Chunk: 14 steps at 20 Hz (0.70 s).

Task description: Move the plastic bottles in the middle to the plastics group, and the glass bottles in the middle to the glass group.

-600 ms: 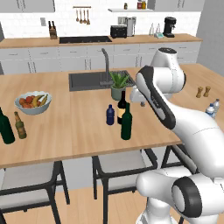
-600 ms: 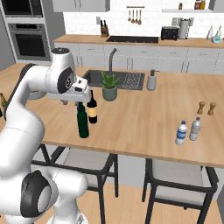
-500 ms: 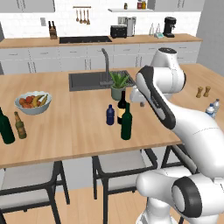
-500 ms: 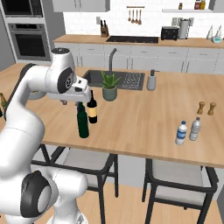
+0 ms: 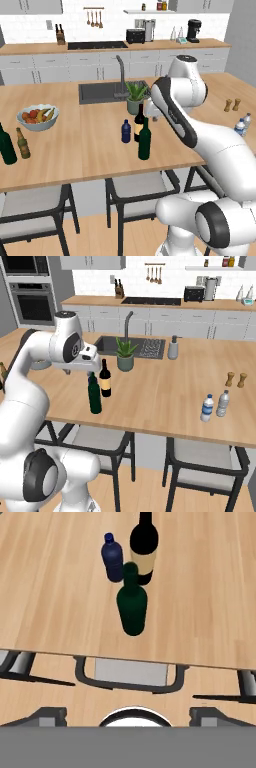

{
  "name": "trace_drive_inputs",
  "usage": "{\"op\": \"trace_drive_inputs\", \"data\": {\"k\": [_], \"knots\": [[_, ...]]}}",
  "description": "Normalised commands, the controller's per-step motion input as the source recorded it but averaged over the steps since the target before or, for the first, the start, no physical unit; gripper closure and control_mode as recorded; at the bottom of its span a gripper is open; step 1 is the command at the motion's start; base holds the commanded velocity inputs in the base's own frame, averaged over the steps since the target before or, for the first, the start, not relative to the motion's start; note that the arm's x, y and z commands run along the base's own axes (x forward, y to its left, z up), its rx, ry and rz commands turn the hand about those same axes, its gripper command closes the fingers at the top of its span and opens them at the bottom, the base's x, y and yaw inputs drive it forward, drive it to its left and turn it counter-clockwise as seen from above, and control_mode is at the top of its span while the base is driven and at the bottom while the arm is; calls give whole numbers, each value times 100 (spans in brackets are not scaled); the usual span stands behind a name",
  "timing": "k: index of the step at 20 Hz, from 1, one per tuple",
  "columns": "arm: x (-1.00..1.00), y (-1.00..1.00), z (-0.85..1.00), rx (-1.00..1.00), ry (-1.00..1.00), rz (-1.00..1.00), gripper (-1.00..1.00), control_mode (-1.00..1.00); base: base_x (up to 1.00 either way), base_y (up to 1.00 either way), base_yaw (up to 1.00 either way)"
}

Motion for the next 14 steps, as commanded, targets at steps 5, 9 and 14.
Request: {"op": "trace_drive_inputs", "data": {"k": [5,9,14], "knots": [[57,15,-23,0,-16,0,-100,-100,0,0,0],[52,5,-27,0,-15,-4,-100,-100,0,0,0],[39,0,-30,0,-11,-7,-100,-100,0,0,0]]}}
